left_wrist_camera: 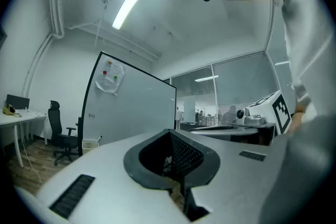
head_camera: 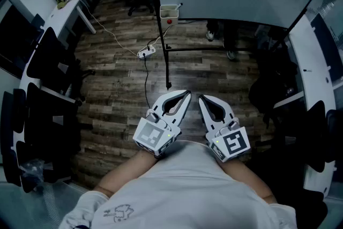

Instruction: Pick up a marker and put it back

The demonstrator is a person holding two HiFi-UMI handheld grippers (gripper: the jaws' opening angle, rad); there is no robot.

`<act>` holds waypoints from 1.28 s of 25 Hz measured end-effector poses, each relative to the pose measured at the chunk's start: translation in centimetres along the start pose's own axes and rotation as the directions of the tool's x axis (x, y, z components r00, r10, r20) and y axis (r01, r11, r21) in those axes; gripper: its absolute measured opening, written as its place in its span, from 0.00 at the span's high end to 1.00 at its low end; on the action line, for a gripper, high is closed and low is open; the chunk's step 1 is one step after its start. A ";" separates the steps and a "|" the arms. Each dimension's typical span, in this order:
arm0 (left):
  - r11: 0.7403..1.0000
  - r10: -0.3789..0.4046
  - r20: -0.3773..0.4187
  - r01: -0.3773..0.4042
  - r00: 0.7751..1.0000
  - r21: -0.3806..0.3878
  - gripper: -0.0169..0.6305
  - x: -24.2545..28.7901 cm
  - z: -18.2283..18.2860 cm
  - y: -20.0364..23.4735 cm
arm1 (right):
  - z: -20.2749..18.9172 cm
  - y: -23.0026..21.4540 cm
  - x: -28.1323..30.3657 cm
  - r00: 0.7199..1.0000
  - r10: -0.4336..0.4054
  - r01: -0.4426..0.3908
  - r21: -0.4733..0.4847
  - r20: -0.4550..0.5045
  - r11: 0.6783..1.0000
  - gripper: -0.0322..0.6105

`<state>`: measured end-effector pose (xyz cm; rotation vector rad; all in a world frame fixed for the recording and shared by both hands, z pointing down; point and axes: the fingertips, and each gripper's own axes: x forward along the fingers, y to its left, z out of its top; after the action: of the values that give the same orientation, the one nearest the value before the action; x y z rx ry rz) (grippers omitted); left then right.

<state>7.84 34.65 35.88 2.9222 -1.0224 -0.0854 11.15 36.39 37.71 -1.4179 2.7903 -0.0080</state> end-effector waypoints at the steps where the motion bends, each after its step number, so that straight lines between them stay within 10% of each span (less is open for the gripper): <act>1: 1.000 -0.003 0.004 0.003 1.000 0.000 0.97 0.0 -0.1 0.2 | -0.1 0.1 0.2 1.000 0.000 0.000 -0.001 -0.001 1.000 0.93; 32: 0.989 -0.133 -0.021 0.132 0.991 -0.063 0.97 -1.6 0.8 22.8 | -1.1 3.1 22.8 0.996 -0.084 0.087 0.082 -0.041 0.993 0.93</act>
<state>-7.68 17.83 36.52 2.9246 -0.8062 -0.0825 -4.75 19.82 38.61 -1.5313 2.7208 -0.1515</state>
